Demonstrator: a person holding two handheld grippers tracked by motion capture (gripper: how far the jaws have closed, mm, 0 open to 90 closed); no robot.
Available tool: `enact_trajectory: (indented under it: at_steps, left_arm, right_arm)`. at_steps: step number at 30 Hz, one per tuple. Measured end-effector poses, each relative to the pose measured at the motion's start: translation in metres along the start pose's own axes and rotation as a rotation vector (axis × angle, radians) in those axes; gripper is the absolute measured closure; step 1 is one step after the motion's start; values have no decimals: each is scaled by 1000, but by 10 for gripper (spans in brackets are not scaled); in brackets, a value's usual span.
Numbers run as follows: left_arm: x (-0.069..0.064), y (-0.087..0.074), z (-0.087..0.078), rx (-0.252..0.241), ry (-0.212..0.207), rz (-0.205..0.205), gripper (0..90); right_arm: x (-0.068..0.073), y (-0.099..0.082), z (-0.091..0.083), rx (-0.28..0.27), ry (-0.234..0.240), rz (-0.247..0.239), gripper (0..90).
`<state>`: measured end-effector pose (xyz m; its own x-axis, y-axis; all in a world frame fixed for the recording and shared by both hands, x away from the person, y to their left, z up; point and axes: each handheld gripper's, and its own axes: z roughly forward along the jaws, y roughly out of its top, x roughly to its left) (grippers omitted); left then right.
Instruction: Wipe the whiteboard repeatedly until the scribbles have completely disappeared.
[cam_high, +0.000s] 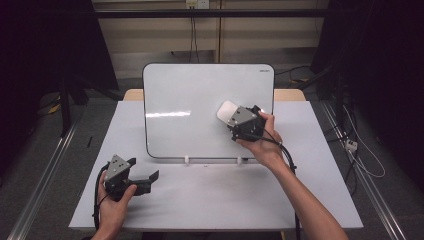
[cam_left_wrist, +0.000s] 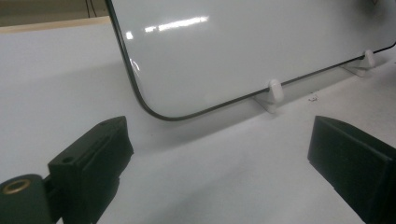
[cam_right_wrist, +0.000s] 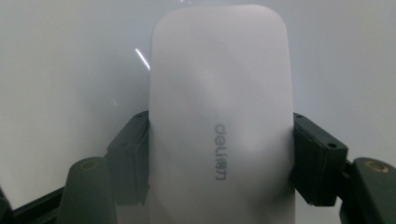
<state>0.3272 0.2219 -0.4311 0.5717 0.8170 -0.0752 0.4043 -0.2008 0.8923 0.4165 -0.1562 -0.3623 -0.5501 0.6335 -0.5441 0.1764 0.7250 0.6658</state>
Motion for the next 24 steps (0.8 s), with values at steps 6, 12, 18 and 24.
enact_trajectory:
  at_steps: [6, 12, 18, 24]
  left_arm:
    - [0, 0, 0, 2, 1, 0, 58]
    - [1, -1, 0, 3, 0, -3, 58]
    - [2, -1, -2, -2, 4, -5, 58]
    - [2, 0, -1, 2, 1, -3, 58]
  right_arm:
    - [5, -2, -1, -4, 1, -7, 312]
    - [2, -2, -1, 3, 10, -21, 313]
    - [-10, -5, -4, 7, -7, 1, 313]
    - [-27, -8, -7, 11, -35, 37, 313]
